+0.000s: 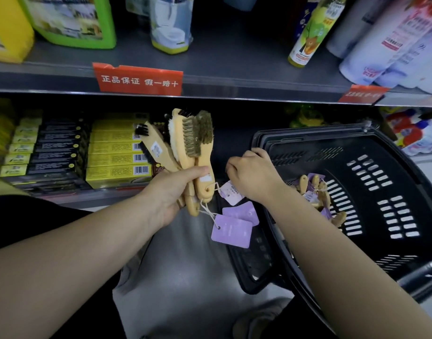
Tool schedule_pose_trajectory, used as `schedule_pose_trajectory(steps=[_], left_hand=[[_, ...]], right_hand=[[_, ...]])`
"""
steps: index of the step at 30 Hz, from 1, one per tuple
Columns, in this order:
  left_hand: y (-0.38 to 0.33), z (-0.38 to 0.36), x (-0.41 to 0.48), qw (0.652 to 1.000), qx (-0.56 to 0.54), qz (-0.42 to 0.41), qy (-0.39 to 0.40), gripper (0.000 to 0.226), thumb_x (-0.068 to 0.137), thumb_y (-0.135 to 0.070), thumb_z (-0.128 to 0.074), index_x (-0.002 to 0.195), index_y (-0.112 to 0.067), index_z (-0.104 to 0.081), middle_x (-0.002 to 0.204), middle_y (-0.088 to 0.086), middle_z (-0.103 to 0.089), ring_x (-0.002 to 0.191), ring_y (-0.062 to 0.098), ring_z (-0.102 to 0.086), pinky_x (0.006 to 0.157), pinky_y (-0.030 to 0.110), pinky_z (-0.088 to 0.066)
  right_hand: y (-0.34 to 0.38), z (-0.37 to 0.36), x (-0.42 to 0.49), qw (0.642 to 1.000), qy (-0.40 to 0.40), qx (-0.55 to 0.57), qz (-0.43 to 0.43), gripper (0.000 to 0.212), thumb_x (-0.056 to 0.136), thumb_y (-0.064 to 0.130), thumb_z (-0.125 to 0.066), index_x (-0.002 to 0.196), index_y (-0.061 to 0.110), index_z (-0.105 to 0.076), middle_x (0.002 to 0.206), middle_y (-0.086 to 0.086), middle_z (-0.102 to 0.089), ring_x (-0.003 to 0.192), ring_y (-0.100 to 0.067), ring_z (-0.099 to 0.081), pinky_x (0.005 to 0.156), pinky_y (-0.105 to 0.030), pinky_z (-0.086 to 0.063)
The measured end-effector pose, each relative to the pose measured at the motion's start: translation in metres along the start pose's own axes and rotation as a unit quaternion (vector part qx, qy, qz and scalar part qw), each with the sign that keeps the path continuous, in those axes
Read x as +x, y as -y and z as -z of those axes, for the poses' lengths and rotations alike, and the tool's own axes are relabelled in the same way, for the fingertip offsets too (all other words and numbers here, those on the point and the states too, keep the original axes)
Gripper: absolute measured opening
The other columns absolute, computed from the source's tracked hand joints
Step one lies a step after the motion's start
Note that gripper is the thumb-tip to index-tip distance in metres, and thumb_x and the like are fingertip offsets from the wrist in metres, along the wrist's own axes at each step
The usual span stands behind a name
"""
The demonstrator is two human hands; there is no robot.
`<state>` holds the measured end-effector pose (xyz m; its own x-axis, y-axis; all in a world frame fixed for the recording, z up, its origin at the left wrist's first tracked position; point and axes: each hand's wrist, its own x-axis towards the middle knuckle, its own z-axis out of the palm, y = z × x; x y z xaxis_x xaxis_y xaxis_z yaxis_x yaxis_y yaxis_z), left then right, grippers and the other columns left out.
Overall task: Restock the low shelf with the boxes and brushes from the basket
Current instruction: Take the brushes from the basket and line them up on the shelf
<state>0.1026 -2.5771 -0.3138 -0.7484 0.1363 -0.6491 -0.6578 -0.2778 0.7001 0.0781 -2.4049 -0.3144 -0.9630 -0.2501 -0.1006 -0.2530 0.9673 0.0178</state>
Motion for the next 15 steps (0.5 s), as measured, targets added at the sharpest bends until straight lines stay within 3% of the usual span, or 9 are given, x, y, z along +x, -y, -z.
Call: schedule_pose_trajectory(steps=[6, 11, 15], left_hand=[[0.008, -0.008, 0.006, 1.000, 0.008, -0.002, 0.026, 0.026, 0.078, -0.012, -0.072, 0.102, -0.006, -0.065, 0.074, 0.010, -0.067, 0.055, 0.019, -0.061, 0.043, 0.023, -0.048], [0.025, -0.019, 0.010, 0.996, 0.062, 0.014, 0.054, 0.019, 0.077, -0.014, -0.072, 0.095, -0.012, -0.066, 0.072, 0.010, -0.068, 0.060, 0.024, -0.061, 0.056, 0.031, -0.051], [0.032, -0.026, 0.013, 0.995, 0.061, 0.027, 0.076, 0.018, 0.077, -0.014, -0.073, 0.094, -0.014, -0.067, 0.076, 0.008, -0.072, 0.066, 0.024, -0.066, 0.065, 0.034, -0.052]], right_hand=[[-0.021, 0.004, -0.039, 0.998, 0.016, 0.061, -0.005, 0.028, 0.097, 0.020, -0.039, 0.097, 0.012, -0.066, 0.080, -0.004, -0.066, 0.085, -0.018, -0.051, 0.112, -0.025, -0.015], [-0.030, 0.007, -0.059, 0.998, 0.033, 0.061, 0.008, 0.025, 0.096, 0.018, -0.042, 0.092, 0.009, -0.066, 0.079, -0.002, -0.061, 0.089, -0.019, -0.054, 0.111, -0.022, -0.014], [-0.034, 0.009, -0.066, 0.995, 0.097, 0.004, 0.002, 0.028, 0.097, 0.027, -0.038, 0.097, 0.014, -0.063, 0.091, -0.002, -0.066, 0.097, -0.016, -0.054, 0.115, -0.024, -0.014]])
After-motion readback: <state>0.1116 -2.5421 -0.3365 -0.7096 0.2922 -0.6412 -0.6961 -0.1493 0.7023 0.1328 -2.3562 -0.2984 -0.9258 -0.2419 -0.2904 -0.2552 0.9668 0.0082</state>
